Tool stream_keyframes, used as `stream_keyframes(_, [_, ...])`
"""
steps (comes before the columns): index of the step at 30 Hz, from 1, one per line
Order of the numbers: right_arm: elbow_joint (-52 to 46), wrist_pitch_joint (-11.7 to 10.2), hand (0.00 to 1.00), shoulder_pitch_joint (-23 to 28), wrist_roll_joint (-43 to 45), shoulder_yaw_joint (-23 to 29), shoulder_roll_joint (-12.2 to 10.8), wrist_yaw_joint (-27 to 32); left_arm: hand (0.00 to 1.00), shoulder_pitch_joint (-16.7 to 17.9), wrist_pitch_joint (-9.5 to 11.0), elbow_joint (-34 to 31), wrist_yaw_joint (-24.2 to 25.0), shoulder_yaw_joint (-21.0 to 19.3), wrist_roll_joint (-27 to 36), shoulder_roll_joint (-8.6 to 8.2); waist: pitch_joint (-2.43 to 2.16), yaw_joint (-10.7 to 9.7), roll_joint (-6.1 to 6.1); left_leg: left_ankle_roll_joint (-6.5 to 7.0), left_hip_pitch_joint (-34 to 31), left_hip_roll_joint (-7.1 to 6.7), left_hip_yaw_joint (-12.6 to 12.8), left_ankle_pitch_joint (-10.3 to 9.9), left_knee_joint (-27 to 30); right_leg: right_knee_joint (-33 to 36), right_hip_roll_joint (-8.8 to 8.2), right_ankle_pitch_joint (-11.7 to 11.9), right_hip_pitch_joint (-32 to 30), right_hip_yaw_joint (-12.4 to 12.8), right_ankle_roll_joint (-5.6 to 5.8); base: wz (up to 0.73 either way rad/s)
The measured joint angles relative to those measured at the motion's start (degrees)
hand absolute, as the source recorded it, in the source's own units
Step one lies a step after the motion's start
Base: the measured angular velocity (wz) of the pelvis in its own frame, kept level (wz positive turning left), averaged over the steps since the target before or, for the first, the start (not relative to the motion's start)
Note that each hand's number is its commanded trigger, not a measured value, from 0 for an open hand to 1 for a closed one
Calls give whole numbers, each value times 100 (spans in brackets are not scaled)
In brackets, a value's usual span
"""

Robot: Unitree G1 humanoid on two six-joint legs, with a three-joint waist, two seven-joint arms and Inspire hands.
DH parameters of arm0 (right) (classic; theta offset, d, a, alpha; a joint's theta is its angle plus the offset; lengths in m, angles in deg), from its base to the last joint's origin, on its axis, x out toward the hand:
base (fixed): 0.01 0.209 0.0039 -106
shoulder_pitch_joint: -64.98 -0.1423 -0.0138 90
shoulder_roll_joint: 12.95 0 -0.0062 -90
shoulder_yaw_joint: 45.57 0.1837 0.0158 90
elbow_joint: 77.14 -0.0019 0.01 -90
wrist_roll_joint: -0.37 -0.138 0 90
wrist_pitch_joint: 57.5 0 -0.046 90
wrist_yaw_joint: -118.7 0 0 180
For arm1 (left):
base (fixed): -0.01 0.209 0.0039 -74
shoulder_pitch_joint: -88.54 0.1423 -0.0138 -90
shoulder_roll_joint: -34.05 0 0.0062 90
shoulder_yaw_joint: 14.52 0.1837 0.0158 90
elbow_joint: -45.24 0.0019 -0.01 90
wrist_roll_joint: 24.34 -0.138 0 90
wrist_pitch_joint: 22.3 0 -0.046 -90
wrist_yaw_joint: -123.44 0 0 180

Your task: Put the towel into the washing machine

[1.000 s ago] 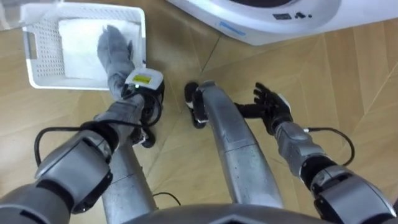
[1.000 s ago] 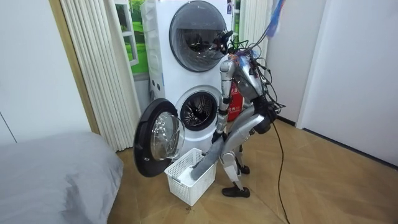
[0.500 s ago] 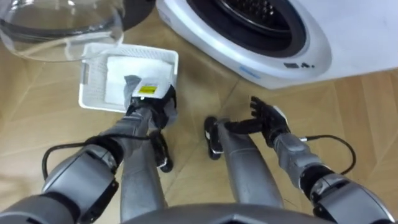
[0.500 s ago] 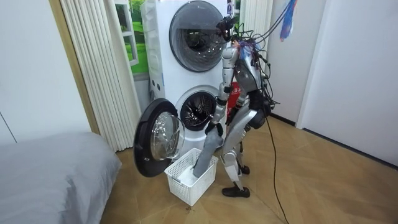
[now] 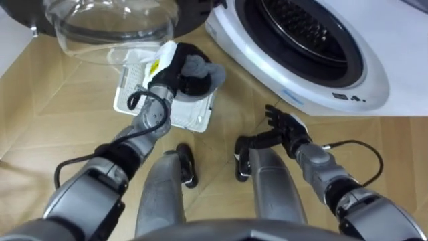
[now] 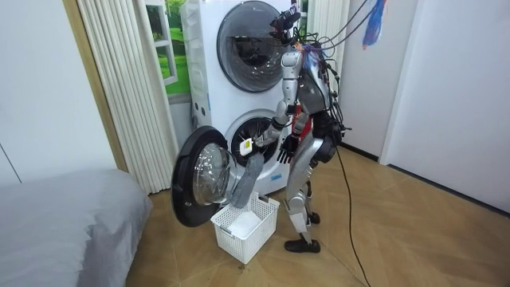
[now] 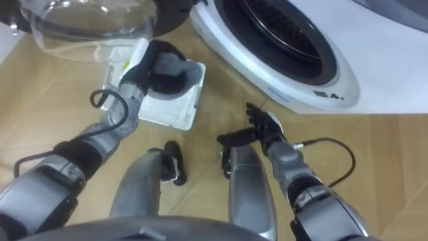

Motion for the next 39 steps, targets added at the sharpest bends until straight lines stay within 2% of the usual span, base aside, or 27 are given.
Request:
stream_keyframes(4, [-90, 49, 0, 49, 3, -8, -59, -64, 100, 191, -41, -137, 968, 167, 1119, -20, -26, 30, -4, 11, 30, -4, -43, 7, 19, -15, 4, 2, 90, -44, 4, 9])
stream_keyframes(6, [-67, 70, 0, 142, -3, -37, -106, -135, 100, 290, -111, -142, 1486, 243, 1796, -21, -107, 54, 9, 12, 72, -4, -60, 9, 9, -25, 6, 3, 141, -63, 5, 2])
stream_keyframes(7, [-68, 71, 0, 172, -4, -38, -106, -159, 100, 315, -132, -142, 1603, 243, 1946, -21, -108, 55, 11, 12, 106, -2, -61, 9, 7, -29, 5, 3, 178, -92, 5, 4])
stream_keyframes(9, [-76, 76, 0, 289, -28, -33, -100, -209, 100, 378, -262, -160, 2043, 309, 2524, 1, -149, 50, 29, 10, 191, 5, -98, 10, -52, -83, 4, 7, 297, -95, 9, 6])
stream_keyframes(11, [-78, 98, 0, 288, -26, -15, -95, -220, 100, 384, -310, -175, 2363, 373, 2861, 11, -169, 43, 30, 8, 201, 4, -94, 27, -87, -93, 12, 24, 296, -92, 13, 2])
stream_keyframes(14, [-80, 157, 0, 292, -2, 17, -82, -216, 100, 424, -452, -270, 2779, 510, 3128, 33, -172, 43, 34, 10, 219, -2, -76, 56, -121, -104, 34, 48, 295, -60, 14, -2])
stream_keyframes(16, [-80, 196, 0, 295, -7, 17, -71, -219, 100, 465, -499, -333, 2934, 509, 3164, 74, -177, 60, 45, -6, 225, 15, -65, 66, -135, -142, 78, 80, 294, -45, 2, -10])
stream_keyframes(19, [-81, 198, 0, 296, 13, 21, -62, -214, 100, 469, -601, -357, 3135, 505, 3433, 118, -210, 82, 100, -22, 227, 19, -68, 102, -198, -199, 101, 114, 288, -45, -6, -2])
stream_keyframes(21, [-80, 197, 0, 283, 110, 25, -60, -217, 100, 487, -667, -423, 3268, 514, 3778, 198, -221, 91, 137, -29, 231, 21, -73, 106, -200, -196, 102, 116, 288, -50, -9, 0])
stream_keyframes(22, [-80, 196, 4, 278, 126, 22, -58, -221, 100, 487, -684, -438, 3297, 509, 3866, 214, -219, 90, 142, -29, 231, 20, -78, 107, -201, -197, 102, 116, 288, -50, -9, 0])
stream_keyframes(23, [-80, 196, 95, 275, 128, 20, -56, -224, 100, 487, -724, -497, 3311, 507, 4044, 243, -218, 89, 148, -30, 228, 18, -98, 107, -200, -198, 101, 116, 288, -52, -9, 0])
stream_keyframes(24, [-80, 196, 100, 279, 134, 21, -56, -225, 100, 487, -743, -550, 3318, 505, 4101, 258, -217, 90, 151, -30, 221, 17, -110, 107, -198, -201, 101, 116, 288, -52, -9, 3])
stream_keyframes(29, [-81, 203, 100, 292, 239, 188, -83, -258, 100, 493, -865, -986, 3598, 362, 4445, 274, -214, 129, 157, -29, 199, 21, -125, 106, -181, -208, 107, 116, 288, -46, -9, 1])
stream_keyframes(32, [-83, 313, 100, 260, 250, 190, -96, -304, 100, 487, -949, -1049, 3689, 204, 4520, 190, -211, 143, 174, -30, 183, 25, -135, 106, -161, -204, 109, 116, 287, -62, -9, 1])
stream_keyframes(35, [-104, 435, 100, 240, 268, 197, -97, -323, 100, 465, -1012, -1048, 3697, 204, 4635, 119, -210, 163, 174, -30, 175, 25, -145, 105, -120, -196, 110, 116, 283, -58, -9, 0])
stream_keyframes(39, [-108, 489, 100, 246, 425, 227, -105, -330, 100, 465, -1127, -1049, 3700, 208, 4664, 73, -208, 200, 178, -29, 154, 25, -144, 104, -119, -193, 118, 117, 276, -58, -8, 0])
